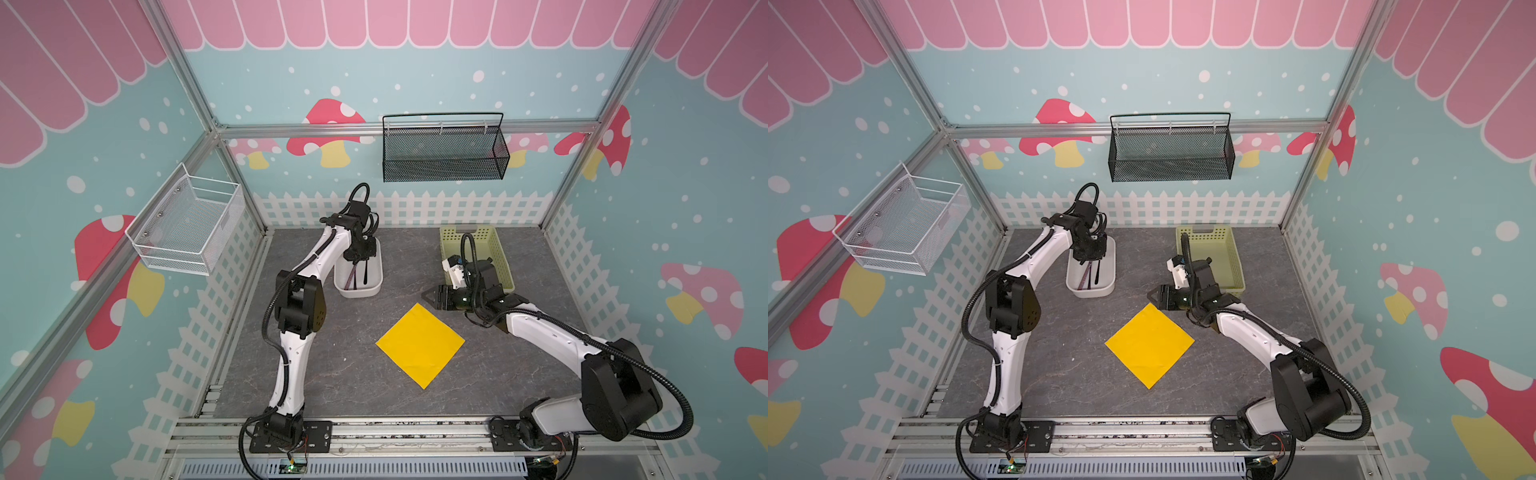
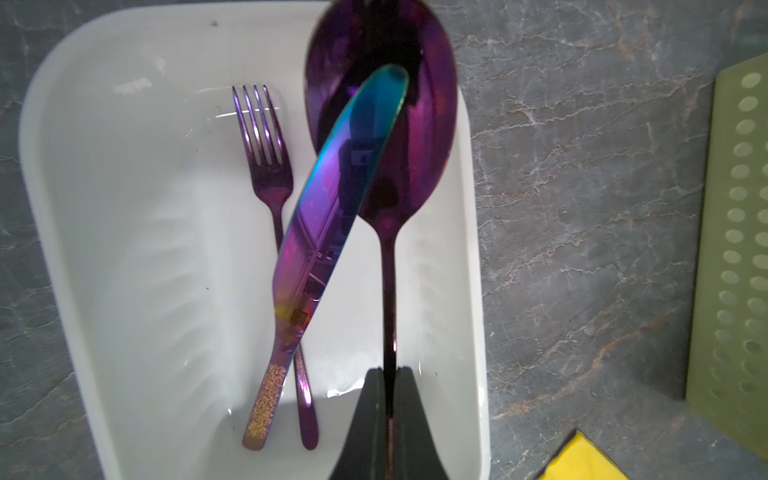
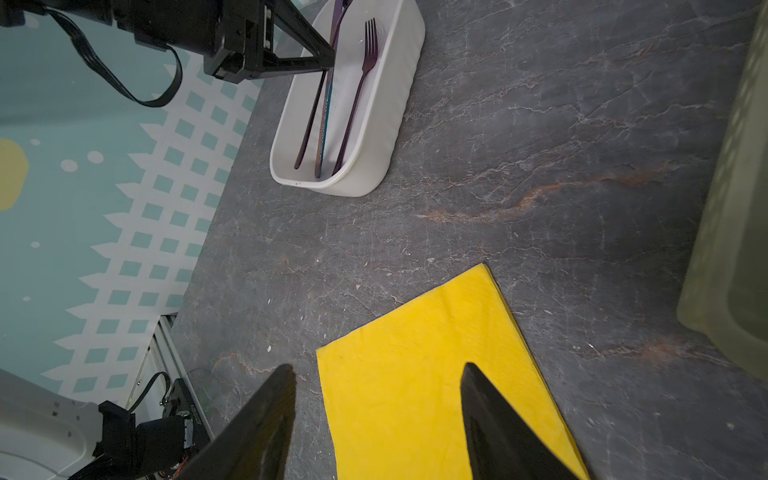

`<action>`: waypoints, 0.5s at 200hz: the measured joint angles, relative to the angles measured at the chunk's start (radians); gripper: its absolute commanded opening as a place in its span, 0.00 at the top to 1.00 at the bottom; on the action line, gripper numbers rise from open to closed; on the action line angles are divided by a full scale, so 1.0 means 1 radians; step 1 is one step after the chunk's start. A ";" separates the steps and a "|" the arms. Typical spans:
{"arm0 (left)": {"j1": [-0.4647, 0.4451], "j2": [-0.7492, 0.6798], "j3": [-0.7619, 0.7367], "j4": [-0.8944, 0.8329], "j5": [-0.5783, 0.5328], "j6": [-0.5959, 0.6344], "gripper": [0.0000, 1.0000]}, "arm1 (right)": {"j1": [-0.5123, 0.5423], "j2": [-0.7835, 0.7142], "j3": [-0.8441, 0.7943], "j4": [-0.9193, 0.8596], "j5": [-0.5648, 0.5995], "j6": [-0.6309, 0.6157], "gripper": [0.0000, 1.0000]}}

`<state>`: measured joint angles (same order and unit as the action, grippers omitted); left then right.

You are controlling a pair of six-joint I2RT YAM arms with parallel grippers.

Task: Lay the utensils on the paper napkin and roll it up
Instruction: 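Carry the purple spoon with the left gripper out of the tub toward the napkin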

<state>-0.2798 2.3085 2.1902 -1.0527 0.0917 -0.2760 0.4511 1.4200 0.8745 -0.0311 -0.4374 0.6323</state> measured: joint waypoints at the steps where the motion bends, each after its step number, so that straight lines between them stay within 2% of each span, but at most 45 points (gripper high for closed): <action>1: 0.000 0.000 0.000 0.000 0.001 0.000 1.00 | 0.000 0.000 0.000 0.000 0.000 0.000 0.35; 45: -0.001 -0.018 0.001 0.000 0.060 0.000 1.00 | 0.000 0.000 0.004 -0.002 0.013 0.000 0.36; 100: -0.003 -0.097 0.001 0.000 0.075 -0.001 1.00 | -0.003 -0.037 0.004 -0.004 0.053 -0.002 0.37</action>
<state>-0.2832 2.2116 2.1910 -1.0523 0.1665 -0.2768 0.4484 1.3830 0.8787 -0.0353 -0.3847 0.6304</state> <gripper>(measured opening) 0.051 0.635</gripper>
